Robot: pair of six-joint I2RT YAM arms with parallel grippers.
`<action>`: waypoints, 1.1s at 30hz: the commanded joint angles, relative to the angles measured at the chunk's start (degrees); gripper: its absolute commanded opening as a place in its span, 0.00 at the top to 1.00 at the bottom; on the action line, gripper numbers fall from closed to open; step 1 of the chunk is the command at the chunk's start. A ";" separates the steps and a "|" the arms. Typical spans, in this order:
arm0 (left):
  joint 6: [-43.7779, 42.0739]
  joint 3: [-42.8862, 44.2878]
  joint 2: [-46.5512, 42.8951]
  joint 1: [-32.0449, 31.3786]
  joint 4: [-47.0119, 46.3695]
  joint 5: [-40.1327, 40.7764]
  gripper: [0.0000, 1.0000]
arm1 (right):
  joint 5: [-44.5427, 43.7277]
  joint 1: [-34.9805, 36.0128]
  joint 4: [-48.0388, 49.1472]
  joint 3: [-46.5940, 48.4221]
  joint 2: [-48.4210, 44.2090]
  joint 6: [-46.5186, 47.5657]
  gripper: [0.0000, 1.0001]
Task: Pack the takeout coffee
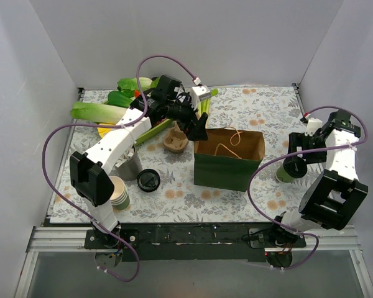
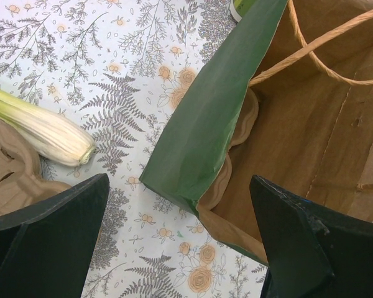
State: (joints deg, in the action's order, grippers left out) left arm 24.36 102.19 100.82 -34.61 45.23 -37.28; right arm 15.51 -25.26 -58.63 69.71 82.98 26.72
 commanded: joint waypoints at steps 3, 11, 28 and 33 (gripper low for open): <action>0.25 2.05 -0.44 0.07 -0.23 -0.78 0.02 | 5.23 0.12 -3.05 5.68 -1.07 3.06 0.05; -0.01 -3.75 -3.87 0.16 -4.36 -0.96 0.02 | 4.62 0.12 -9.12 8.43 2.71 15.02 0.02; -0.63 -16.15 -14.15 0.07 -14.03 0.80 0.02 | 12.88 0.12 -16.43 13.35 -3.26 63.03 0.02; -0.45 -17.72 -14.77 0.07 -14.12 1.07 0.02 | 9.63 0.99 -16.43 8.69 -3.80 77.60 0.02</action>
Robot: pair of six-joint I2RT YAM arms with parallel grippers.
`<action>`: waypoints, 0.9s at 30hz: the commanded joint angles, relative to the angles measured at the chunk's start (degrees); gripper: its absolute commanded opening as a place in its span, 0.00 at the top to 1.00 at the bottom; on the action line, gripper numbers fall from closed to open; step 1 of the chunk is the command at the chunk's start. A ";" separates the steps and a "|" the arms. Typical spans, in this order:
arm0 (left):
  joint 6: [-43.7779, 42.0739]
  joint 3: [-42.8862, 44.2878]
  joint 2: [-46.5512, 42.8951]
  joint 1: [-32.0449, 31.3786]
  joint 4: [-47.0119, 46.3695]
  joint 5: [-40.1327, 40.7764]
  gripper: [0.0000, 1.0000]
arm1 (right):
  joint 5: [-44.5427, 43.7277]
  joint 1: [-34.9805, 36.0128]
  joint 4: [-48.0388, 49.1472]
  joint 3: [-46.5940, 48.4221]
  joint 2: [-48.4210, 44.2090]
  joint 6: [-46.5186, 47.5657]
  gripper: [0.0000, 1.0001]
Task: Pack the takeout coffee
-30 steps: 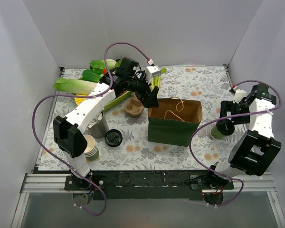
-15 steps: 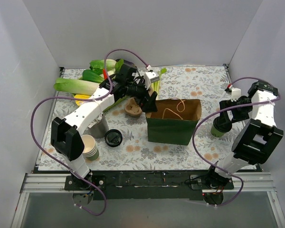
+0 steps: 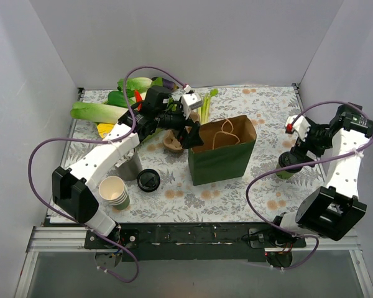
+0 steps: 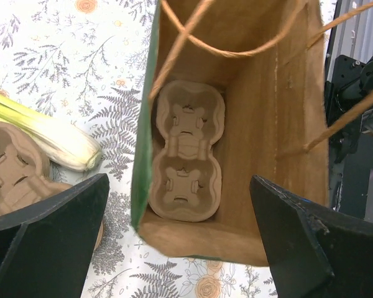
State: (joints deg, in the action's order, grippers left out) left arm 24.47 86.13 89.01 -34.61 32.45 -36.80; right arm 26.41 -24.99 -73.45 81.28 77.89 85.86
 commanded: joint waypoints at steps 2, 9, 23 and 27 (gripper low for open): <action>-0.91 -1.93 -2.97 0.16 -1.16 0.32 0.02 | -1.72 1.00 -1.61 -2.00 3.05 18.46 0.02; -0.39 -2.89 -3.14 0.07 -1.42 -0.91 0.02 | -4.70 3.45 -1.61 -4.01 4.74 26.52 0.02; 0.49 -5.79 -3.85 0.24 -2.91 -0.56 0.02 | -10.42 10.14 -1.61 -6.13 6.22 27.44 0.02; 0.49 -5.80 -3.50 0.16 -2.92 -0.38 0.02 | -12.35 10.93 -1.70 -5.78 8.42 25.76 0.02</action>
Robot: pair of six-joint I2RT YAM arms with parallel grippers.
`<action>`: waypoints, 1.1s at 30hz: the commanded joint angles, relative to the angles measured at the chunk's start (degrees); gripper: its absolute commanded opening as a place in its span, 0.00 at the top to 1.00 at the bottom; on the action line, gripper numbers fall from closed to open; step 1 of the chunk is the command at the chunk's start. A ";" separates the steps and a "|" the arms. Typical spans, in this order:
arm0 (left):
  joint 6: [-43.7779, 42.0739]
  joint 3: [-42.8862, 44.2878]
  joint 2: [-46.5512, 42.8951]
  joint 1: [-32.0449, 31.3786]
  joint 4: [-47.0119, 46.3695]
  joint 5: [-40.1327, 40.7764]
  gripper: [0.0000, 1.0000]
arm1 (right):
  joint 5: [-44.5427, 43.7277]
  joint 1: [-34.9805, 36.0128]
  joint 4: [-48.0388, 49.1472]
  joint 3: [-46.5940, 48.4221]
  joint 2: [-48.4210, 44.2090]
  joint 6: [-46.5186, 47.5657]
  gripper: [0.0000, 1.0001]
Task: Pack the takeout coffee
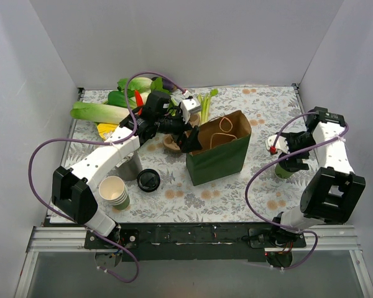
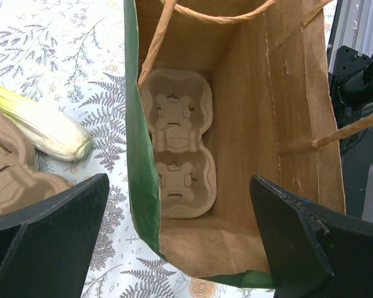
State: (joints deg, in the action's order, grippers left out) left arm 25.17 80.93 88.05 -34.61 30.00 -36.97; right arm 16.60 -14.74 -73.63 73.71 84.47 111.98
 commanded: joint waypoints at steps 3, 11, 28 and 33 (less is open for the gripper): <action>-0.21 -0.59 -2.36 0.16 -0.64 -0.03 0.02 | -3.68 0.77 -1.52 1.61 2.63 -1.67 0.02; -0.47 -0.77 -2.09 0.33 -0.90 -0.38 0.02 | -4.12 0.77 -1.43 3.37 4.39 -5.98 0.09; -0.47 -1.65 -2.71 0.42 -1.96 -0.56 0.02 | -2.28 -0.72 -1.35 11.80 15.28 -43.49 0.42; -0.21 -2.26 -3.41 0.51 -2.31 -0.65 0.02 | 1.32 -1.25 -1.34 11.28 15.20 -57.02 0.50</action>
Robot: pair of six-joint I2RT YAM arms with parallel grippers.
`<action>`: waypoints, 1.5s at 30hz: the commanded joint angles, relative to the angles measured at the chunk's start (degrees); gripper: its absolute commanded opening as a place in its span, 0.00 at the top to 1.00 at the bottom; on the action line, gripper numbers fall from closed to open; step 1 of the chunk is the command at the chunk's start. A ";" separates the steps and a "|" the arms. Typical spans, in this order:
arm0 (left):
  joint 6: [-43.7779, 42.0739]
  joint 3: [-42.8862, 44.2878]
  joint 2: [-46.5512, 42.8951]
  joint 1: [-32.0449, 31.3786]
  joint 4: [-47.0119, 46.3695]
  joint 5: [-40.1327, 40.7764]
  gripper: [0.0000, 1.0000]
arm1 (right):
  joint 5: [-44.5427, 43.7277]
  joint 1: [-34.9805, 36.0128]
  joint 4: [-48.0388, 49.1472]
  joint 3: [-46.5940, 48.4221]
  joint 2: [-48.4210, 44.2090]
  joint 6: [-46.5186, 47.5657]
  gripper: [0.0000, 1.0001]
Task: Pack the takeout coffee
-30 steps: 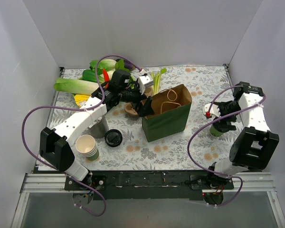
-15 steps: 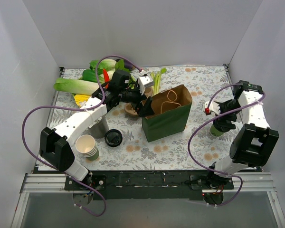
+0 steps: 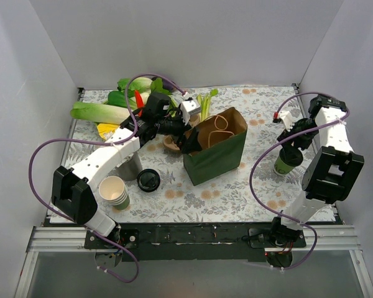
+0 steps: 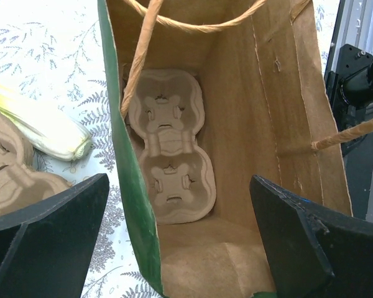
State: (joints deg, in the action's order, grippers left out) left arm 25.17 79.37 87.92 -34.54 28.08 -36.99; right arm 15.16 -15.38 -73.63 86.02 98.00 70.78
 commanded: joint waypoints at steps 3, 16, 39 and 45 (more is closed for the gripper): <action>0.06 -0.97 -3.46 0.44 -0.56 -0.71 0.02 | 3.83 -0.62 -1.34 -0.85 1.76 -19.62 0.54; 0.41 -0.18 -3.19 0.36 -0.92 -1.68 0.02 | 2.42 -0.53 -1.17 1.95 0.45 -26.93 0.66; 18.51 8.60 -2.14 5.80 -6.99 5.71 0.02 | 11.20 -0.09 17.54 19.28 -11.33 -42.03 0.99; 15.18 9.13 0.23 7.39 -6.46 -3.93 0.03 | 22.19 0.00 8.16 31.56 -3.44 -42.39 0.99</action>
State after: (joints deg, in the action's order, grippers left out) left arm 41.67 86.35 87.29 -27.24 20.18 -34.63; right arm 29.19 -15.62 -63.13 110.26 89.52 32.27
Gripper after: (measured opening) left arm 0.980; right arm 0.831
